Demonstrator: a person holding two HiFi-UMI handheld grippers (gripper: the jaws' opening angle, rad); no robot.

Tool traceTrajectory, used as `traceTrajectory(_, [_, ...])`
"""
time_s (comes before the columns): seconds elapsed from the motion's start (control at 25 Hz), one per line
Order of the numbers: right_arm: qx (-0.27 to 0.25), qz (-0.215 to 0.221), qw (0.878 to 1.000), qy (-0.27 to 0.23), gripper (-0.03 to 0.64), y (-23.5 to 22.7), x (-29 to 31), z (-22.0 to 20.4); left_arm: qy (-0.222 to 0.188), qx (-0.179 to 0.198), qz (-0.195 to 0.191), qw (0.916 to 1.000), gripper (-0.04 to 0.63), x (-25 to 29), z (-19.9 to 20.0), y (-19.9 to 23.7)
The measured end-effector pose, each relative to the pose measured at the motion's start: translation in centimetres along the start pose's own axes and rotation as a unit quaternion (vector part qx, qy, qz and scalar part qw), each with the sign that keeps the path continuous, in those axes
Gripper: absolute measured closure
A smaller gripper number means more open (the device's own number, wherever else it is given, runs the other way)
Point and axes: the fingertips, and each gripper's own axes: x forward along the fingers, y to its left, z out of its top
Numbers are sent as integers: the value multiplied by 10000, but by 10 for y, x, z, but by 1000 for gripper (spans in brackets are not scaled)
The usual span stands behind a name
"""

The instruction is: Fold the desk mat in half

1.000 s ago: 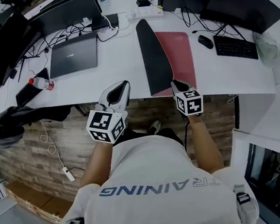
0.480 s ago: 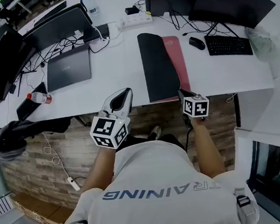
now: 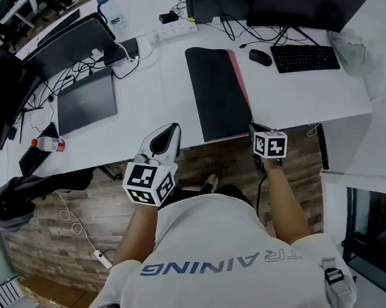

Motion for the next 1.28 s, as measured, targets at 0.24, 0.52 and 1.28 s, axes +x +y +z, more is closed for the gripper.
traceTrajectory(0.24, [38,-221,9997,128,581,-23,2,-6,-12,29,-50,10000,592,3,1,-6])
traceTrajectory(0.52, [-323,-539,9975,323,571,-26,6,-12,-41,49,-29,10000,592,3,3,-4])
traceTrajectory(1.28, [-1110,243,9615,-2503,604,84,-133,178,-766,43,240,9968,592,-8,51,22])
